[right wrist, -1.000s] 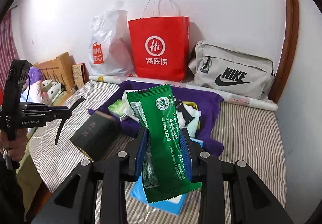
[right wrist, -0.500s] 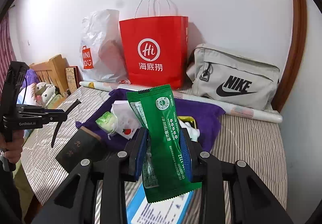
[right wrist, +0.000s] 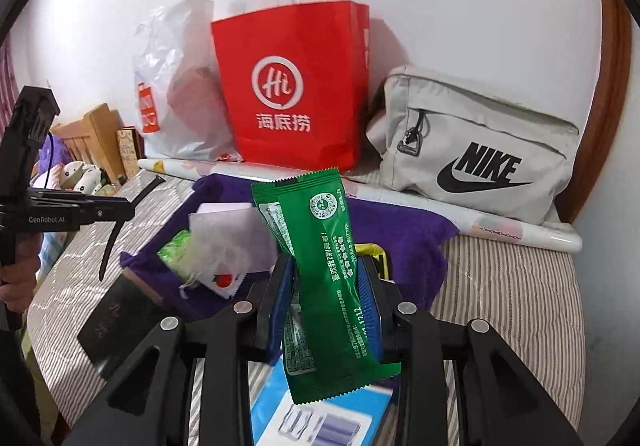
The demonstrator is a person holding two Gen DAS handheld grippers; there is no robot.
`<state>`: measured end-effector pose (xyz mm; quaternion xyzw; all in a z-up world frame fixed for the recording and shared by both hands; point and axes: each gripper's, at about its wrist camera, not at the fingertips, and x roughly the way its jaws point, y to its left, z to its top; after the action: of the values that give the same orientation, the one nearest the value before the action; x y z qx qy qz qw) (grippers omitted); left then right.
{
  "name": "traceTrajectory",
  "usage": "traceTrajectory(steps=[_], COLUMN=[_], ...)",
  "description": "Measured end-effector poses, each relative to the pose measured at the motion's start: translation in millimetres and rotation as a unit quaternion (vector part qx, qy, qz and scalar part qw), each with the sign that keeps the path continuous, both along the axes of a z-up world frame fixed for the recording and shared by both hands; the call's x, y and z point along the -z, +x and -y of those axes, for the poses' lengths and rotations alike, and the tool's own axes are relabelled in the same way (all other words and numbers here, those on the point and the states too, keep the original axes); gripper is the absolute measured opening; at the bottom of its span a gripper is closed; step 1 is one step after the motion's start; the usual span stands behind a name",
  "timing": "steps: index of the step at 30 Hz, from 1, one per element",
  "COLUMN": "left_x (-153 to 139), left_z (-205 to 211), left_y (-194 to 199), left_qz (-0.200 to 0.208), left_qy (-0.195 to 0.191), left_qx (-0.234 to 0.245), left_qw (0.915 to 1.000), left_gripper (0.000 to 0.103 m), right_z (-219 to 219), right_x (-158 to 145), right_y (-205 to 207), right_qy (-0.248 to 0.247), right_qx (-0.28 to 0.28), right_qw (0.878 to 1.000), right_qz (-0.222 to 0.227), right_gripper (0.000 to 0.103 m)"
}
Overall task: Organize soft objects
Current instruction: 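Carry the black strap and green packet over the purple towel, then lower the strap and green packet onto the towel and open both grippers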
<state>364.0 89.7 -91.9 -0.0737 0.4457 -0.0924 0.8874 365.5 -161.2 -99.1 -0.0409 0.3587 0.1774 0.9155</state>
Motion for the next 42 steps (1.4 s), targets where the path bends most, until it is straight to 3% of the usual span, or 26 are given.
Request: traceTrajectory(steps=[19,33,38,40,42], left_x=[44.6,69.8,69.9,69.2,67.5], left_z=[-7.7,-7.4,-7.7,-8.2,-9.2], left_y=[66.8,85.9,84.1,83.5,81.3], left_qz=[-0.05,-0.088,-0.092,-0.095,-0.096], left_qy=[-0.014,-0.026,-0.034,-0.039,-0.043], left_qx=[-0.019,-0.018,-0.021,-0.019,-0.019], left_qw=[0.9985,0.9956,0.995,0.9946,0.9943], left_gripper=[0.02,0.021,0.021,0.024,0.036], right_z=[3.3,-0.5,-0.7,0.6,1.3], right_x=[46.9,69.0,71.8,71.9,70.8], right_y=[62.7,83.1,86.0,86.4,85.2], right_qy=[-0.026,-0.041,-0.038,-0.031,-0.03], right_qx=[0.008,0.002,-0.001,-0.003,-0.006], right_qw=[0.998,0.996,0.995,0.995,0.995], right_qz=[-0.051,-0.079,-0.089,-0.095,-0.096], right_gripper=[0.033,0.035,0.041,0.041,0.043])
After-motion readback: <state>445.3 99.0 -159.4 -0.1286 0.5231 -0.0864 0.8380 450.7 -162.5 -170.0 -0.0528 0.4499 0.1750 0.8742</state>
